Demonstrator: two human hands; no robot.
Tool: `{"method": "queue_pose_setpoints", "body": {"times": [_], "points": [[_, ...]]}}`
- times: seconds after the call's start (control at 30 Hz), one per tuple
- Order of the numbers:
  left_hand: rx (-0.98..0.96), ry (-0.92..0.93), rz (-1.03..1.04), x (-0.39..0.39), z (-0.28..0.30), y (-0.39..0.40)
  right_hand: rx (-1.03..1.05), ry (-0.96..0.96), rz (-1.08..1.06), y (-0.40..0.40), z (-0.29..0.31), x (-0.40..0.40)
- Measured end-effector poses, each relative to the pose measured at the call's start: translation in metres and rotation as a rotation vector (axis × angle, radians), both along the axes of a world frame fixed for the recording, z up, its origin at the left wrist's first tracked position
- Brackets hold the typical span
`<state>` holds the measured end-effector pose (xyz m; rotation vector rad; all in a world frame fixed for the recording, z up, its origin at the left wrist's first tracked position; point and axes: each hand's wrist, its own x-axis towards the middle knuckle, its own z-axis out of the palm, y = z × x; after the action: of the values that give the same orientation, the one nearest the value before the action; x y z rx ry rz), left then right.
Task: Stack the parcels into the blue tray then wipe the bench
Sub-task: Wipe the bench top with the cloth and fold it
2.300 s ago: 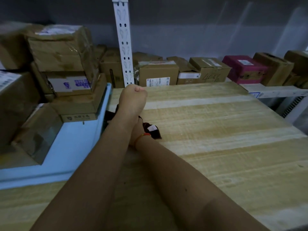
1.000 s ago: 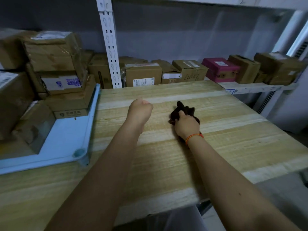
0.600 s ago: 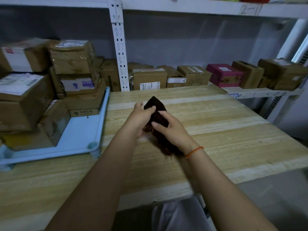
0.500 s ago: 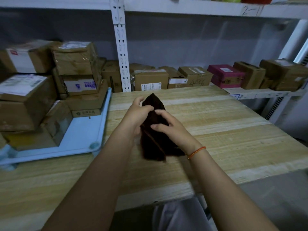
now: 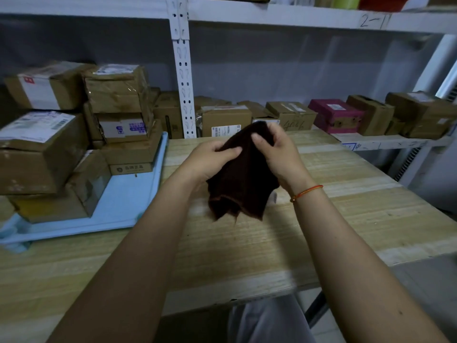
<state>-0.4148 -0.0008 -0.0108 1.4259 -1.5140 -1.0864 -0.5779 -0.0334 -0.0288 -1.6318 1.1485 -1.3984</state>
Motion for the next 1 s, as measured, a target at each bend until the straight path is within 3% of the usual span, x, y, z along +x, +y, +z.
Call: {"method": "queue_pose_setpoints", "body": {"times": [0.13,0.27,0.53,0.7,0.83,1.0], "points": [[-0.099,-0.239,0.028,0.006,0.001,-0.001,-0.067,0.038,-0.066,-0.006,0.015,0.001],[-0.187,-0.179,-0.011,0.012,0.000,-0.002,-0.107,0.087,-0.201,-0.014,0.024,0.002],[-0.471,-0.368,0.085,0.009,-0.004,0.001,-0.120,0.131,-0.290,-0.014,0.034,0.006],[-0.339,-0.358,0.091,0.004,-0.007,-0.001,-0.130,0.092,-0.235,-0.011,0.040,0.006],[-0.383,-0.424,0.126,0.003,-0.011,-0.005,-0.146,0.103,-0.142,-0.010,0.041,0.005],[-0.365,-0.424,0.028,0.008,-0.008,-0.006,-0.167,0.113,-0.234,-0.016,0.039,-0.002]]}}
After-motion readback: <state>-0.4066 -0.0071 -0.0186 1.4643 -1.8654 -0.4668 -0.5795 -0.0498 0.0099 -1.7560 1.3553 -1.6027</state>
